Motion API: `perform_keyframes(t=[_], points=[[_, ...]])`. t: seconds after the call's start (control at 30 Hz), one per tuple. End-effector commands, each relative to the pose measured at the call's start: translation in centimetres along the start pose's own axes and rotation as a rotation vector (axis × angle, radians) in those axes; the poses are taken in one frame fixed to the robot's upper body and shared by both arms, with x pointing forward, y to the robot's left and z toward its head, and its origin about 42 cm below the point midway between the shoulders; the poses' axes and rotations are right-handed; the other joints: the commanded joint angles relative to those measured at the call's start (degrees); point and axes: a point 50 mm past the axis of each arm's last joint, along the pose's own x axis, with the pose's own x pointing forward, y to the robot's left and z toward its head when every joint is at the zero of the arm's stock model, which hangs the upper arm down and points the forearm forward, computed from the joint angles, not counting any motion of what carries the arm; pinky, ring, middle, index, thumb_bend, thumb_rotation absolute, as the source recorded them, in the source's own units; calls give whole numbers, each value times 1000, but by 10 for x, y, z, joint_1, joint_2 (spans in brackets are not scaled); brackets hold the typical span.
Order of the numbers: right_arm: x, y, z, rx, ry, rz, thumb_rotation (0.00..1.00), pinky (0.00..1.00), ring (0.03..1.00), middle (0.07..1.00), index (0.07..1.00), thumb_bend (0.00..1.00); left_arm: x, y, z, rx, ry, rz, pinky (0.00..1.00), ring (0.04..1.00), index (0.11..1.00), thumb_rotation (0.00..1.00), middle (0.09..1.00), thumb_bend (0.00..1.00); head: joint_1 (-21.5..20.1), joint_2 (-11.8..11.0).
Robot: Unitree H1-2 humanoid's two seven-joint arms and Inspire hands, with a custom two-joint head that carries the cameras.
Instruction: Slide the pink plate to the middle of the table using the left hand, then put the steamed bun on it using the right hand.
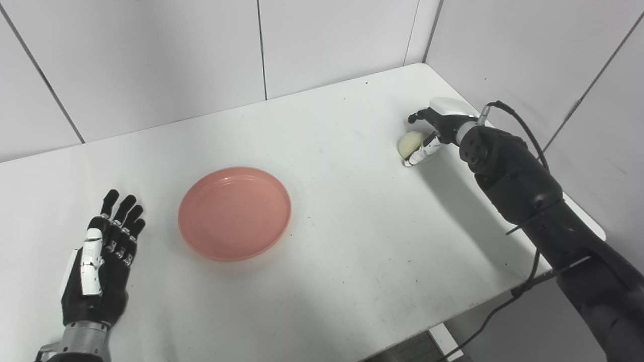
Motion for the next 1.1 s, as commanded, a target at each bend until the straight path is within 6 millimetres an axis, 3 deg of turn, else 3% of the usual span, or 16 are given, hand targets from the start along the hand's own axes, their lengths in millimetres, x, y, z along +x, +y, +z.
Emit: perform_keyframes(t=[0.0, 0.3, 0.47, 0.8, 1.07], points=[[-8, -34, -2, -23, 5, -90, 290, 735, 873, 896, 831, 832, -18, 9, -24, -24, 123, 38, 1000, 974, 978, 1000, 970, 374, 0, 0], [-6, -31, -5, -25, 27, -69, 271, 758, 863, 885, 823, 824, -18, 10, -24, -24, 125, 43, 1000, 969, 976, 1000, 967, 380, -1, 1], [2, -19, -2, 16, 11, -68, 233, 661, 727, 791, 802, 800, -19, 10, -24, -14, 125, 44, 1000, 969, 978, 1000, 967, 386, 1, 2], [7, -11, 6, 18, -18, -63, 255, 642, 703, 774, 795, 810, -19, 11, -23, -22, 126, 42, 1000, 971, 978, 1000, 968, 384, 0, 4], [12, -3, 6, 27, -37, -48, 197, 623, 682, 749, 774, 788, -19, 11, -22, -20, 129, 41, 1000, 975, 988, 1000, 974, 394, 1, 7]])
